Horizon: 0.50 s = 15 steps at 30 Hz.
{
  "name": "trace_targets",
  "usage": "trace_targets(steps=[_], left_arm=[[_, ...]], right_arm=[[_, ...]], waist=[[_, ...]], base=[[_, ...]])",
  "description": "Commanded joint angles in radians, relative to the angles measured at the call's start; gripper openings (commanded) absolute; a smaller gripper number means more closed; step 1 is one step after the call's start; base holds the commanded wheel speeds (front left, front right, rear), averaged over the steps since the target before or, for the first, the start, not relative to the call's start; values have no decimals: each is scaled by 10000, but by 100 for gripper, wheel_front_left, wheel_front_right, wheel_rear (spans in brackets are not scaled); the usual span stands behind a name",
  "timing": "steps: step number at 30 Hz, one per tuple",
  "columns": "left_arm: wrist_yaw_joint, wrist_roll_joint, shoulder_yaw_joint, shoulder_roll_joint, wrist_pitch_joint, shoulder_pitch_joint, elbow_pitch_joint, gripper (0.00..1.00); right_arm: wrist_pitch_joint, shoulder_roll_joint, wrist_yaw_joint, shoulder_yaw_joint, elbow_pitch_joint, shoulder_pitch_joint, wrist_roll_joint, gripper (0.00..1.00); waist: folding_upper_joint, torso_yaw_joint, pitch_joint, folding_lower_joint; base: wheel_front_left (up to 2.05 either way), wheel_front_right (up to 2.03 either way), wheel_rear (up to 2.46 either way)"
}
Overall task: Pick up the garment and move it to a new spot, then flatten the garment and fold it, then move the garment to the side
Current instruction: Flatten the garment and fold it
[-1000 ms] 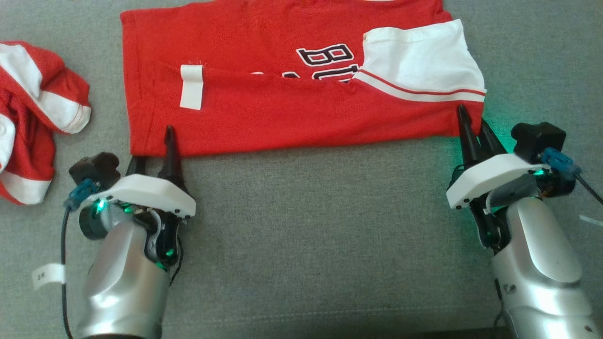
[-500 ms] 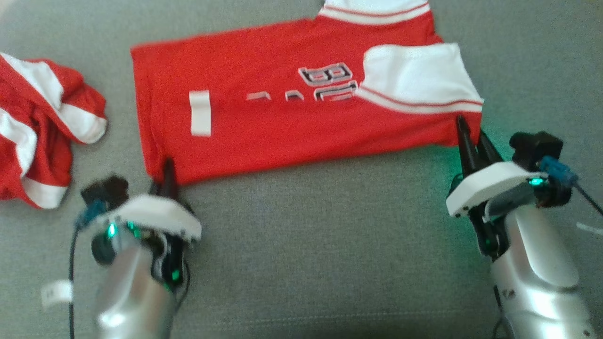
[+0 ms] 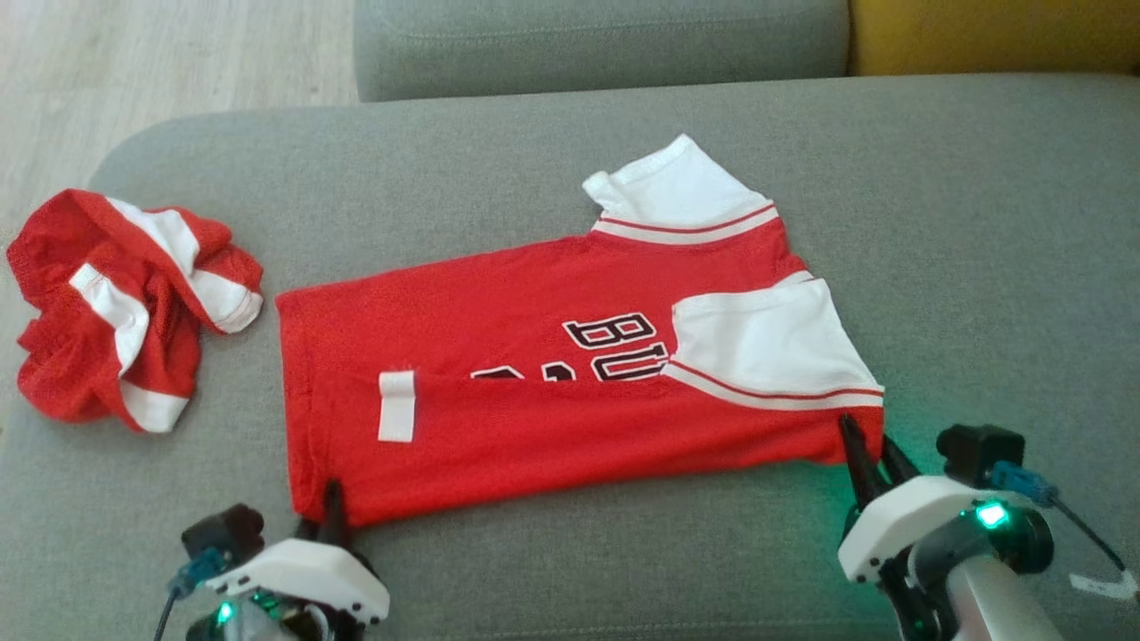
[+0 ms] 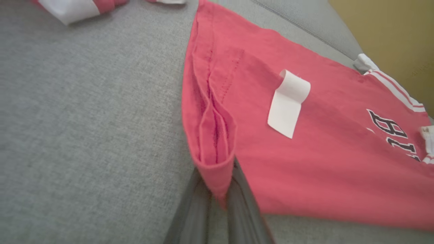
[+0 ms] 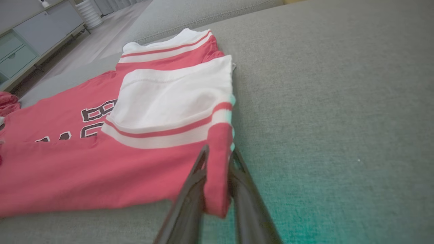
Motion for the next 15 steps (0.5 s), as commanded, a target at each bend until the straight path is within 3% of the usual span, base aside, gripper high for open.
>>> trace_targets(steps=[1,8,15], left_arm=[[100,175,300,214,-59,-423,-413,100],[294,1215,226,452,-46,-1876,-645,100],[-209,1497,-59,1512,1576,-4602,191,100]], right_arm=[[-70,-110,63,134,-517,-314,33,100],[-163,-134,63,-130,-1223,-1203,-553,100],[103,-75,63,312,-1405,-2915,-815,100]], waist=[[0,39,96,1],[0,260,664,1],[0,293,1448,1]], base=[[0,0,0],[0,0,0],[0,0,0]])
